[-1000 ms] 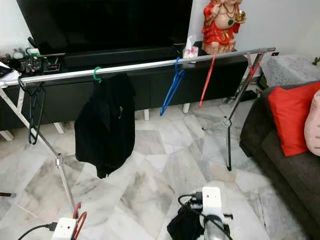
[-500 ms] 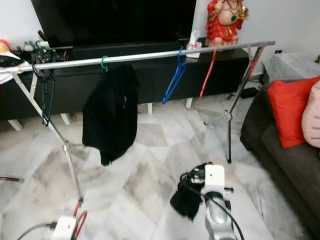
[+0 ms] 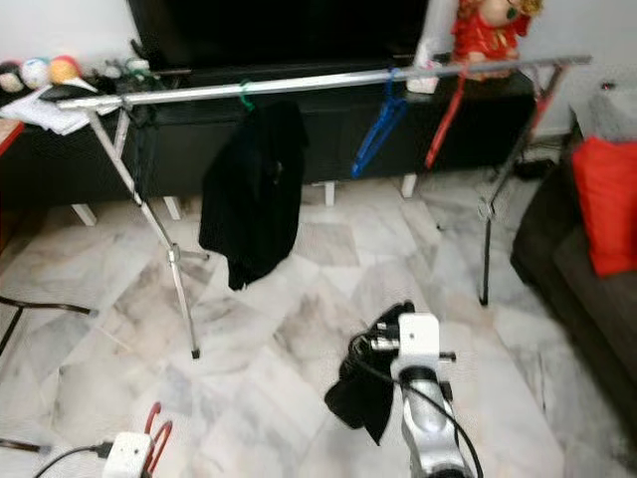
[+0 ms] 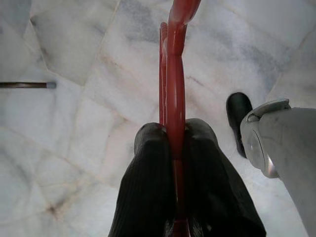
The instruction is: Hang hanger
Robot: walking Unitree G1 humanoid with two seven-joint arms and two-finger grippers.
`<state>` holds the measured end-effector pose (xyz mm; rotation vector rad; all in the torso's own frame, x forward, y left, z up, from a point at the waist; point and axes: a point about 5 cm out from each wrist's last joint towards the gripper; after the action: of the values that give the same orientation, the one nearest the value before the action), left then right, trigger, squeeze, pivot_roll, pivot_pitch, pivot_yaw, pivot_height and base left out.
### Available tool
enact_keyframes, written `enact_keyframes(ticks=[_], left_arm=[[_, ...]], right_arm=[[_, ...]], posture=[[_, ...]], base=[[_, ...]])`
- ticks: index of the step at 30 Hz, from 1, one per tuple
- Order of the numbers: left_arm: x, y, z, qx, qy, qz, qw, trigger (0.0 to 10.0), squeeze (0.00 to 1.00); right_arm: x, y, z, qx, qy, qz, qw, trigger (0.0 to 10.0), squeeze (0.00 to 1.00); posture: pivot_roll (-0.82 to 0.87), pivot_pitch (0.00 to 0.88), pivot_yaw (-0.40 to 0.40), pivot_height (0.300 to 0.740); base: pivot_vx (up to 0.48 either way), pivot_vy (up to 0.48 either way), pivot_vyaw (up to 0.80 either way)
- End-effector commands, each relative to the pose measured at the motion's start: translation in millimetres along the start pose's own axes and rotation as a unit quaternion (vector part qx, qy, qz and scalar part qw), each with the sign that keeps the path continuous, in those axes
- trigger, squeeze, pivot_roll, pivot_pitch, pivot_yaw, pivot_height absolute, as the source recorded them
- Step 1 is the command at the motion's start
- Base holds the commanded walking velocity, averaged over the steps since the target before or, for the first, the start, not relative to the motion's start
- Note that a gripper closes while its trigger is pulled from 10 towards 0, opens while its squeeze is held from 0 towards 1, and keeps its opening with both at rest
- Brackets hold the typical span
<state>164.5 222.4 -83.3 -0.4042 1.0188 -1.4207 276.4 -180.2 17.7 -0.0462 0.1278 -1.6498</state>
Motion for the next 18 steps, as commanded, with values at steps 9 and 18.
enact_keyframes(ticks=[9,18], left_arm=[[1.2,-2.6,-9.5,-0.013,0.003,-0.003,1.000,10.0,0.00],[1.8,-2.7,-9.6,-0.012,0.003,-0.004,1.000,10.0,0.00]], right_arm=[[0.6,14.4,16.0,0.006,0.036,-0.013,0.999,10.0,0.00],[0.6,20.8,27.6,0.020,0.048,-0.012,0.999,10.0,0.00]], posture=[[-0.05,0.000,0.011,0.740],[-0.05,0.000,0.010,0.740]], base=[[-0.294,0.000,0.00],[-0.296,0.000,0.00]])
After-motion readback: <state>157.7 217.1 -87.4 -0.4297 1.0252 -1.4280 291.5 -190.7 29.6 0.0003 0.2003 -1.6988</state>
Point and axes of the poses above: a point about 5 cm out from each wrist's last joint towards the gripper, its own y axis pointing out of the wrist towards the gripper, its own z axis along the axis of the wrist's last joint, x = y × z, and after that the axes turned 10 degrees about y, right-handed
